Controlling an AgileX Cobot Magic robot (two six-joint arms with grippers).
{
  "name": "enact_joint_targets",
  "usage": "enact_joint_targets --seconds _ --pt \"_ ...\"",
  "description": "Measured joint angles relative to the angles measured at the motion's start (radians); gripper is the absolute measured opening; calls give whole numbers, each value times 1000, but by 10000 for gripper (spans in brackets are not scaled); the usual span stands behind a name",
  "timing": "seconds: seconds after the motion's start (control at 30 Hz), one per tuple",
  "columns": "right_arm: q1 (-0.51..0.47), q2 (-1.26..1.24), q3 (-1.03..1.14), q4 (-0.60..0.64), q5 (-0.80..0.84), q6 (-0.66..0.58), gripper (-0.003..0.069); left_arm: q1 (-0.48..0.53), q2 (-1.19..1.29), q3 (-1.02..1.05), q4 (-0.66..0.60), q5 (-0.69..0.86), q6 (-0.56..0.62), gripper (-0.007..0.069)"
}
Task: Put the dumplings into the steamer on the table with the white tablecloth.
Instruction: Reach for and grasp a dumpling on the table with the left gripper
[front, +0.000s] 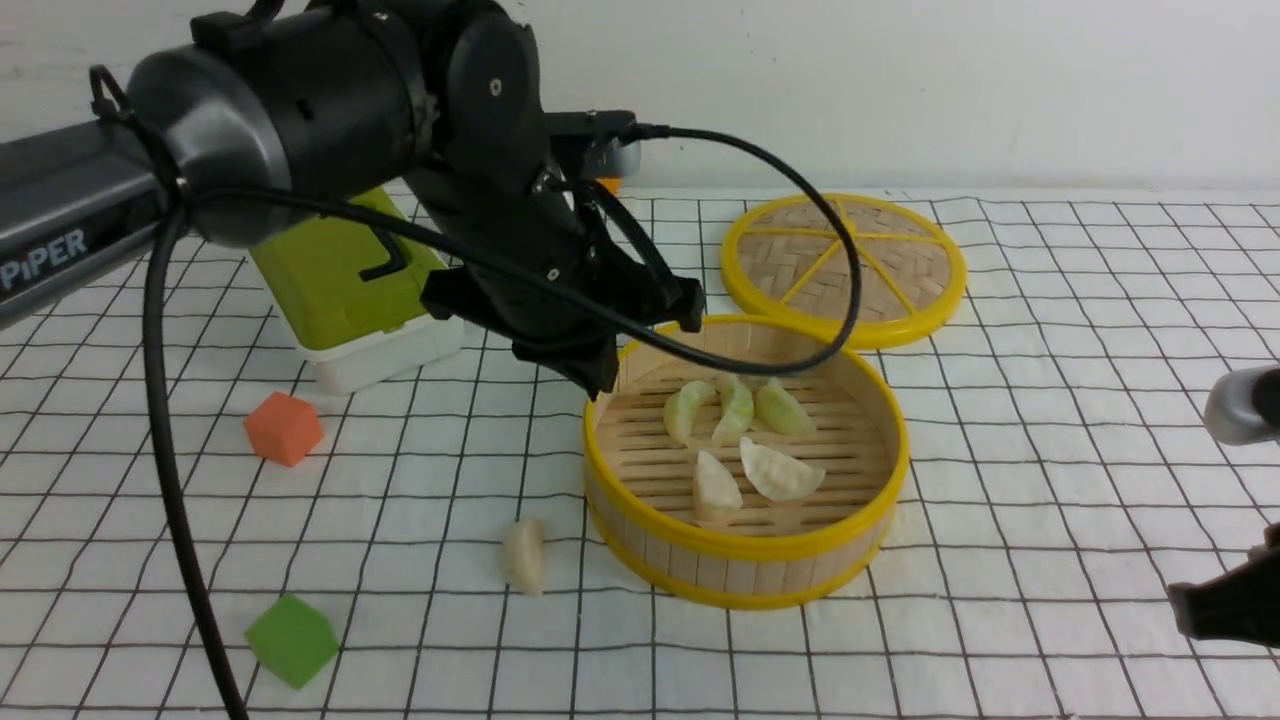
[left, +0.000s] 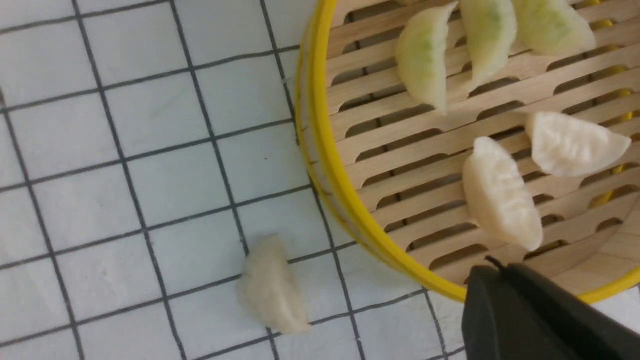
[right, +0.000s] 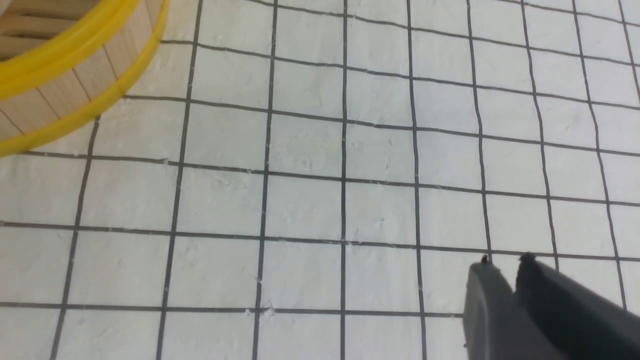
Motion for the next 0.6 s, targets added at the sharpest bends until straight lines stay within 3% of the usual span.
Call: enact_joint_targets --seconds 0.13,0.3,0.53,0.6 --pt "0 0 0 0 0 0 89 0 27 12 97 94 -88 -13" --pt "0 0 3 3 0 0 90 0 31 110 165 62 -193 30" --pt "0 0 3 7 -8 -1 93 0 74 214 170 -88 -284 300" --pt "0 0 3 7 -8 -1 94 0 96 216 170 -95 -288 345"
